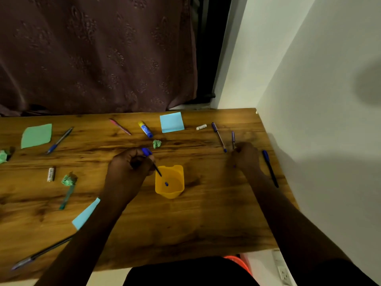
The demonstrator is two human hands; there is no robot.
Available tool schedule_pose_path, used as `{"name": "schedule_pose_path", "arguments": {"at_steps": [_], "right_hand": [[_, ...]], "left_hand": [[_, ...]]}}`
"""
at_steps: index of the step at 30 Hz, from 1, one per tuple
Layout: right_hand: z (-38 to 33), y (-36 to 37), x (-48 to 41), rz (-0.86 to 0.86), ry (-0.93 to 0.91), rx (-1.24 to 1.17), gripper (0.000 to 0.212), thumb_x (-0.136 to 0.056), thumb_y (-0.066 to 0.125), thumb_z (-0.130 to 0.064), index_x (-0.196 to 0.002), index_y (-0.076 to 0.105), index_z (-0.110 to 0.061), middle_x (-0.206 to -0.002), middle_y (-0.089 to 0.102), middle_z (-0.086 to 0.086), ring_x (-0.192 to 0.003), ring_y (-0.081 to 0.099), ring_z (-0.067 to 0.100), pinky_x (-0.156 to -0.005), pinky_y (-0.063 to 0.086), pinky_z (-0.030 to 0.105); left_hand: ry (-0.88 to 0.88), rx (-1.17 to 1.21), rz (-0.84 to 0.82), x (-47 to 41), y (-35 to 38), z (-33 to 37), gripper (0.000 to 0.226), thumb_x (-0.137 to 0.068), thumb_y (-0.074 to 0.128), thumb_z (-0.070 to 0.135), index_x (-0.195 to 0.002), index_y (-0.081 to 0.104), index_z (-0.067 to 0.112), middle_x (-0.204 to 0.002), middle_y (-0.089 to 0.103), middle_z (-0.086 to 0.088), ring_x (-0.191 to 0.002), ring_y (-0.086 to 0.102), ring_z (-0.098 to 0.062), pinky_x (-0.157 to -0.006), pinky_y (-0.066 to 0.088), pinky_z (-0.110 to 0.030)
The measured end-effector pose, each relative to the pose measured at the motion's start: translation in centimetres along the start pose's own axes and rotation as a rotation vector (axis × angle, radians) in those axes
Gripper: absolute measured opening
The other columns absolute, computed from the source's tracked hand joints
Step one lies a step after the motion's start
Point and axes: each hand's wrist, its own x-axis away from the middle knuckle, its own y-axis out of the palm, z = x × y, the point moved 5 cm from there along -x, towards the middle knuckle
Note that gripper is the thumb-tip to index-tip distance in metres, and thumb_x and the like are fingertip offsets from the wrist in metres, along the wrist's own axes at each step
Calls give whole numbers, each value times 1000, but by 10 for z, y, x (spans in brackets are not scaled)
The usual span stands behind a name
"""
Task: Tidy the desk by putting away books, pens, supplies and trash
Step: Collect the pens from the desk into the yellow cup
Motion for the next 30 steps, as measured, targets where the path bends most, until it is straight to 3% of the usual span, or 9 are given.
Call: {"name": "schedule_pose_path", "arguments": {"at_steps": [2,5,9,16,19,22,25,27,30], "right_hand": [[-11,0,11,-33,-13,-186,28,-93,63,-6,-118,73,-10,-113,75,8,-86,72,20,-70,59,32],[-38,4,38,-166,-82,-485,21,-93,64,-3,-107,75,-14,-102,76,6,-88,75,27,-80,64,45],[-87,8,84,-295,-236,-607,19,-94,67,-6,-108,71,-18,-102,74,0,-94,74,17,-79,63,36],[-136,48,140,-328,-510,-250,17,-89,74,-19,-106,70,-22,-100,74,-10,-92,68,1,-80,55,20],[-148,69,150,-301,-598,-7,18,-91,70,-19,-109,69,-19,-106,74,-1,-96,69,14,-81,59,32],[-154,85,153,-329,-575,204,17,-93,65,-20,-109,66,-14,-105,72,7,-96,69,25,-82,59,42],[-157,92,153,-352,-529,256,18,-94,62,-19,-110,67,-11,-106,71,11,-97,68,28,-83,58,41],[-159,92,151,-350,-509,260,17,-94,63,-18,-108,69,-10,-106,71,11,-96,68,28,-81,57,37],[-158,87,148,-330,-489,237,13,-92,66,-17,-102,71,-11,-102,71,9,-94,68,26,-80,58,38]], "left_hand": [[16,-12,0,-3,-2,-2,10,-92,70,13,-96,74,22,-82,78,0,-76,77,-14,-79,62,-38],[45,-34,-17,-4,-2,-4,10,-92,71,14,-98,75,21,-84,78,0,-76,76,-14,-80,63,-43],[78,-77,-33,-6,-3,-13,11,-89,76,16,-94,77,25,-80,77,5,-75,75,-14,-79,62,-46],[120,-183,-47,-9,2,-24,14,-85,79,18,-83,74,31,-74,74,8,-68,69,-10,-66,54,-32],[114,-220,-48,-11,3,-29,13,-85,79,17,-81,76,30,-72,74,7,-67,70,-13,-67,57,-38],[65,-242,-65,-11,5,-35,19,-87,78,17,-79,74,35,-70,73,7,-67,70,-16,-64,54,-39],[48,-259,-79,-13,7,-39,12,-87,77,20,-82,76,31,-71,74,5,-68,70,-19,-64,53,-41],[67,-286,-83,-15,7,-37,8,-85,79,20,-93,80,22,-82,76,3,-74,70,-14,-68,54,-38],[109,-329,-72,-18,4,-32,27,-82,79,11,-108,78,17,-98,77,3,-87,70,-9,-81,56,-32]]}}
